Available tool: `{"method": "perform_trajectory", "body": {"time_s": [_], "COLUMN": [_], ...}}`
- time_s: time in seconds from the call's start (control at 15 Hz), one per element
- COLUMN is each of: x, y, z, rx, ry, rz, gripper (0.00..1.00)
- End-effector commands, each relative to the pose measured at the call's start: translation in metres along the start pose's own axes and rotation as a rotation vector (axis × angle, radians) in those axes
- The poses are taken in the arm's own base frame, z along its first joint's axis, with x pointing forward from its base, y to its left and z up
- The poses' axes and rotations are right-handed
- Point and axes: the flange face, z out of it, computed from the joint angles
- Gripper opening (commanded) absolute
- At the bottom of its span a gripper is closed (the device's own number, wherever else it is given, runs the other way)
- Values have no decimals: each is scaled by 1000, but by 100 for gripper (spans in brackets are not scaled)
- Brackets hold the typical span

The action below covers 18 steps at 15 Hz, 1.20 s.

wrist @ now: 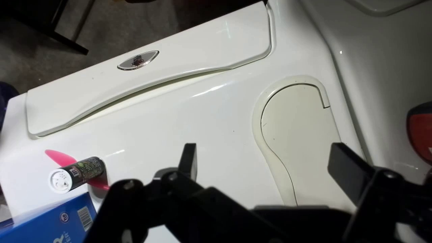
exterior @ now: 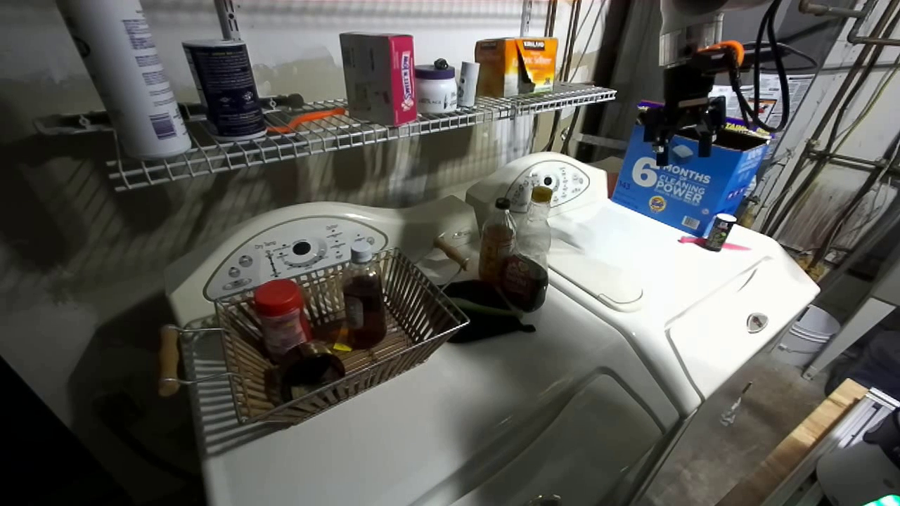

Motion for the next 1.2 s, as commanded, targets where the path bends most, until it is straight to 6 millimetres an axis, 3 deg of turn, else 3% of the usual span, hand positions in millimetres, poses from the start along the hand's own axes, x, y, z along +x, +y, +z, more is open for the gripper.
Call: {"method": "perform_trajectory", "body": {"time_s": [0.0, 0.2, 0.6, 0.87, 1.0, 1.07, 1.13], "x": [3, 17, 51, 72, 79, 68, 70], "y": [14, 50, 150, 206, 227, 215, 222], "z": [9, 34, 100, 123, 133, 130, 133], "rx": [39, 82, 112, 118, 117, 120, 120], "ry": [14, 56, 82, 151, 175, 153, 158], "rz": [28, 176, 491, 697, 801, 709, 743], "gripper": [100, 100, 100, 100, 100, 100, 100]}}
